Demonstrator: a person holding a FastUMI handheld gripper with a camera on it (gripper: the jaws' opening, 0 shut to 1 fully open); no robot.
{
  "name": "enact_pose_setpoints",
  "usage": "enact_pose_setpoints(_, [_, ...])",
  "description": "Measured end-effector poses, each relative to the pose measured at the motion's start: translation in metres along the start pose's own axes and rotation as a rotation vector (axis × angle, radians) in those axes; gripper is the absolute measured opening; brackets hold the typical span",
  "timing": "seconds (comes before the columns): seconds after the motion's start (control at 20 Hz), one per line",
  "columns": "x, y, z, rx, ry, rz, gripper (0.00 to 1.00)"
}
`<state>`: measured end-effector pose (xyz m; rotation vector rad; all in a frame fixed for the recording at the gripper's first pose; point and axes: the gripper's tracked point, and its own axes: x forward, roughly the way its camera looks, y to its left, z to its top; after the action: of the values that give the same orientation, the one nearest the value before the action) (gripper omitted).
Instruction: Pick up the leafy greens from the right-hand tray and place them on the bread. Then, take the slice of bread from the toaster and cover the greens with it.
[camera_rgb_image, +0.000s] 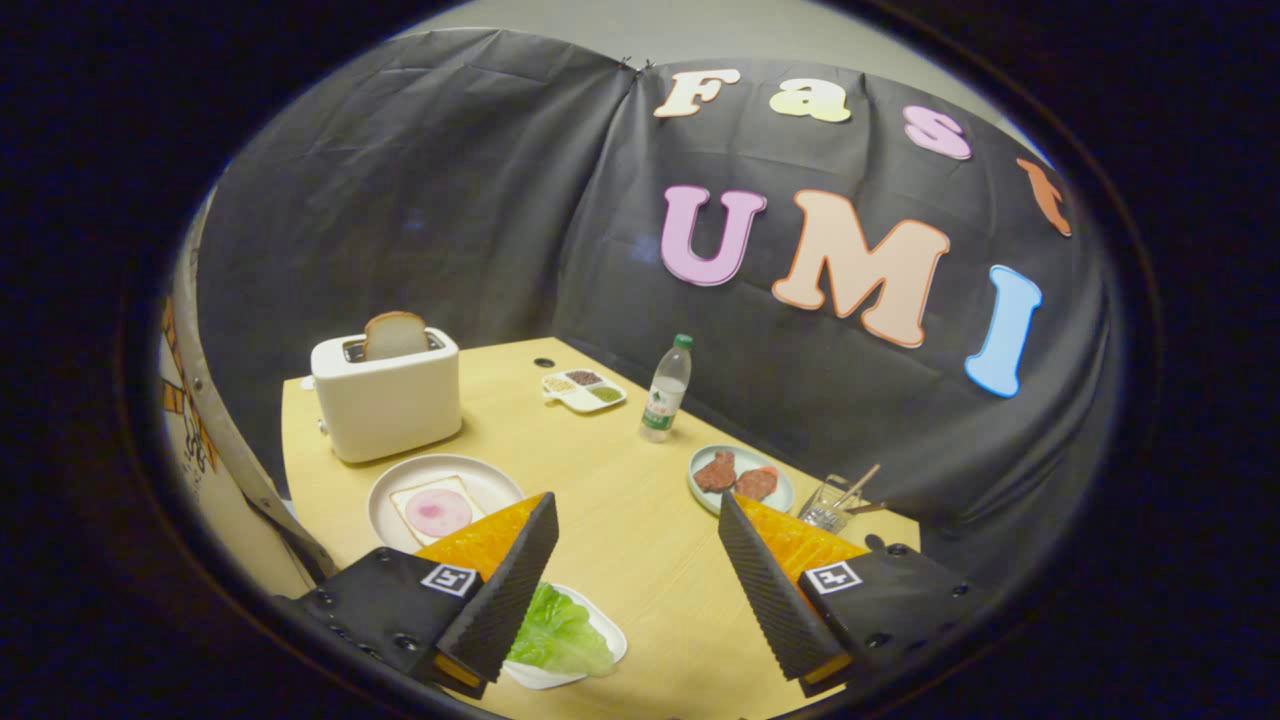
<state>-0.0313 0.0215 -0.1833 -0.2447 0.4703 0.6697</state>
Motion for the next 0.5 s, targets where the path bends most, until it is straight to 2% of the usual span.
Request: enact_pose_setpoints(0.5, [0.013, 0.044, -0.095, 0.010, 0.206, 0.165, 1.00])
